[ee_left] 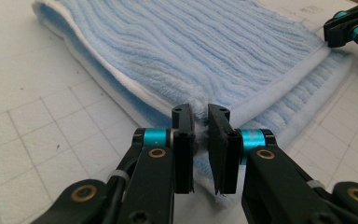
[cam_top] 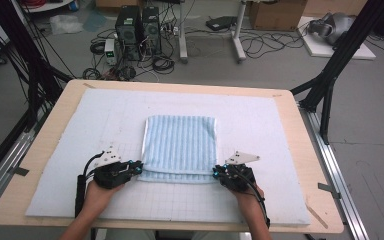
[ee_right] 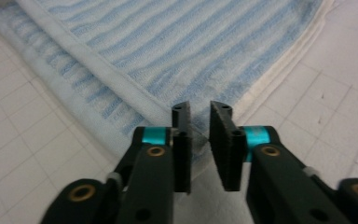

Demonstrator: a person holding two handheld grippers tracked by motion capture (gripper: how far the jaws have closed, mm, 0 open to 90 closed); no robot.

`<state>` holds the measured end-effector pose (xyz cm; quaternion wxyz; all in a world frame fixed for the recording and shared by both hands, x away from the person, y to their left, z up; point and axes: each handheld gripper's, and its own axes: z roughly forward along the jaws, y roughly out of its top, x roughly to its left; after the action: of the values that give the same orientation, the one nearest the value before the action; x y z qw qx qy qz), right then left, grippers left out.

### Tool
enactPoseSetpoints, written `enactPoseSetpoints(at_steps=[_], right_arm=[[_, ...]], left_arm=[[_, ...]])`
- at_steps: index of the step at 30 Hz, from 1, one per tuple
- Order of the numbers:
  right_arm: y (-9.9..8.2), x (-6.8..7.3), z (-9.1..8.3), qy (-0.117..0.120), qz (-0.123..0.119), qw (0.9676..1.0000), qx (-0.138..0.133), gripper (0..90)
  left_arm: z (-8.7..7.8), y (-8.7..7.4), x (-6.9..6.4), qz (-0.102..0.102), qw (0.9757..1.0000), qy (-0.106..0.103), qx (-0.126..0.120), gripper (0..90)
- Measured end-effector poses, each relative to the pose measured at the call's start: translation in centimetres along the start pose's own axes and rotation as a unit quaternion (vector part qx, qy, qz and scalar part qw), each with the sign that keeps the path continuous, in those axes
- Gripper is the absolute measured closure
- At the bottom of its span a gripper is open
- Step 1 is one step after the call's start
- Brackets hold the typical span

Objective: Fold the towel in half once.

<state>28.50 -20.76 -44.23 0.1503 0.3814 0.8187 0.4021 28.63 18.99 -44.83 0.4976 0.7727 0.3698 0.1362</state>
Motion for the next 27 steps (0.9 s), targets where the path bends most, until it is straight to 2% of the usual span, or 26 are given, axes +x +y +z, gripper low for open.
enactPoseSetpoints(at_steps=[4,5,6,7,9,11,12,13,15,18,22,27], right_arm=[[0.1,-0.1,-0.4,-0.003,0.0,1.0,-0.009,89.3],[0.0,-0.1,-0.4,-0.001,0.003,0.9999,-0.01,80.8],[0.0,-0.1,-0.4,0.004,0.01,0.9999,-0.009,68.5],[0.0,-0.1,-0.5,0.009,0.011,0.9999,-0.007,64.5],[0.1,0.2,-0.6,0.011,-0.009,0.9999,-0.001,62.0],[0.0,0.5,-0.3,0.007,-0.028,0.9995,0.011,63.7],[-0.1,0.5,0.0,0.003,-0.032,0.9994,0.017,67.3],[-0.2,0.6,0.2,-0.002,-0.035,0.9991,0.023,76.1],[-0.2,0.5,0.3,-0.01,-0.042,0.9988,0.025,83.2],[-0.1,0.6,0.0,-0.015,-0.044,0.9987,0.02,84.7],[0.2,0.5,-0.6,-0.011,-0.038,0.9992,0.004,84.7],[0.3,0.7,-1.7,-0.005,-0.043,0.999,-0.008,84.8]], left_arm=[[0.0,0.0,0.0,0.0,1.0,-0.001,-0.006,80.3],[0.0,0.0,0.0,-0.001,1.0,-0.002,-0.005,80.4],[-0.1,0.0,0.0,-0.003,1.0,-0.003,-0.006,80.4],[-0.1,0.0,0.0,-0.002,1.0,-0.003,-0.007,80.4],[-0.1,0.1,0.0,-0.01,0.9999,-0.006,-0.012,80.4],[-0.1,0.1,0.1,-0.011,0.9998,-0.004,-0.013,80.4],[-0.1,0.1,0.1,-0.011,0.9998,-0.005,-0.013,80.4],[-0.1,0.1,0.1,-0.011,0.9998,-0.005,-0.013,80.4],[-0.2,0.1,0.2,-0.013,0.9998,-0.006,-0.015,80.4],[-0.2,0.1,0.3,-0.016,0.9997,-0.006,-0.017,80.4],[-0.6,0.1,0.2,-0.019,0.9995,-0.009,-0.022,80.4],[-1.1,0.3,0.0,-0.022,0.9992,-0.017,-0.028,80.4]])
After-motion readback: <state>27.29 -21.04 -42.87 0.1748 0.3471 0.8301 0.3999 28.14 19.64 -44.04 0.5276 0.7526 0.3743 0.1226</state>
